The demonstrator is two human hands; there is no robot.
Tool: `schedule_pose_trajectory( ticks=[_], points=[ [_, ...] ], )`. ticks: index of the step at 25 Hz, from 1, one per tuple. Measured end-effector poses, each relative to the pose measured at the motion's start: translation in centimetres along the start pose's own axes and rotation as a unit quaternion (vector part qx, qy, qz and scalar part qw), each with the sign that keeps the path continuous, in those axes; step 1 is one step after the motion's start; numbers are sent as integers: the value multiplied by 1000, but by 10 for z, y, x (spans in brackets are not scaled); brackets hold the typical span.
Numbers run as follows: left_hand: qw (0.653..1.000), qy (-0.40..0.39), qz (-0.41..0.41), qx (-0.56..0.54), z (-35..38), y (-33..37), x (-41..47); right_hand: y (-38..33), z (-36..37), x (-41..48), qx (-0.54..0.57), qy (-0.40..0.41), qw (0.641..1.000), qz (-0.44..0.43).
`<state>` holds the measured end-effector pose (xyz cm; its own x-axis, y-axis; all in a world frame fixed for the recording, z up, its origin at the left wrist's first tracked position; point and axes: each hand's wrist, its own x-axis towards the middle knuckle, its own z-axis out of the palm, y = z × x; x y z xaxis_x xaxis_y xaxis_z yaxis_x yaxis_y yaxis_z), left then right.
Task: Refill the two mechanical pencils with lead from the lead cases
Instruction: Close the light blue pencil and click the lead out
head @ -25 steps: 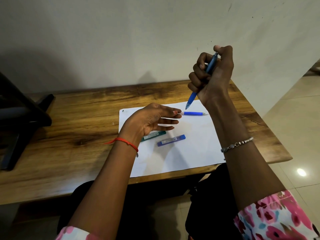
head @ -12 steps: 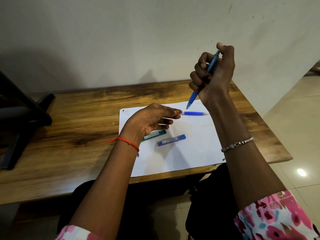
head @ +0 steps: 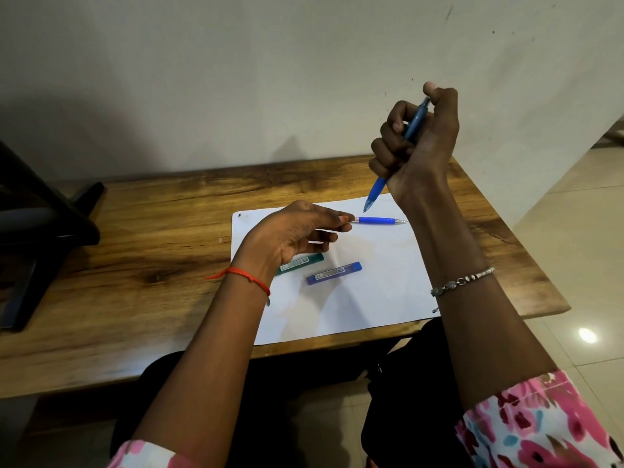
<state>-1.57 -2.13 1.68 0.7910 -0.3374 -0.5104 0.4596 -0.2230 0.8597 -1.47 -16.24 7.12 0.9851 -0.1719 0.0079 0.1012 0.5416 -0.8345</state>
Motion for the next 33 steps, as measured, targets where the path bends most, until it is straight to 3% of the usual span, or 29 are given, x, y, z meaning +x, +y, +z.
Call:
schedule_pose_trajectory(
  ticks=[33],
  points=[
    [1000,-10,-1,11,4,-2,3,-1,-5,-1,3,-27,1000,4]
  ],
)
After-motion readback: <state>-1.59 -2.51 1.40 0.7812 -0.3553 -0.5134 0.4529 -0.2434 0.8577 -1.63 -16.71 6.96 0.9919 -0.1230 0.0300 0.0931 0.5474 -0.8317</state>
